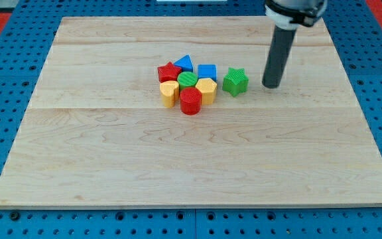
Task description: Separate the green circle and the yellow hexagon
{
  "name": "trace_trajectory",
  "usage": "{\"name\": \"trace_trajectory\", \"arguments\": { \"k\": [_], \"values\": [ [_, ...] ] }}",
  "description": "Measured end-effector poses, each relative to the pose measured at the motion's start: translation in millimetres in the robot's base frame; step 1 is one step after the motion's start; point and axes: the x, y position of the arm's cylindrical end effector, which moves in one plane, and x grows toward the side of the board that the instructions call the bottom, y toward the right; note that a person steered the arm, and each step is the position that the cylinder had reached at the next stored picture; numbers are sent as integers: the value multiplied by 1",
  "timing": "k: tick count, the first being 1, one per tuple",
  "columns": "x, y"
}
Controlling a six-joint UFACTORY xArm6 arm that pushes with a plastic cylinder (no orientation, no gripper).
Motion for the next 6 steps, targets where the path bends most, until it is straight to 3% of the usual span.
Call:
{"name": "trace_trajectory", "arguments": {
  "k": [5,6],
  "values": [
    [-1,-284],
    [23,-328]
  ]
}}
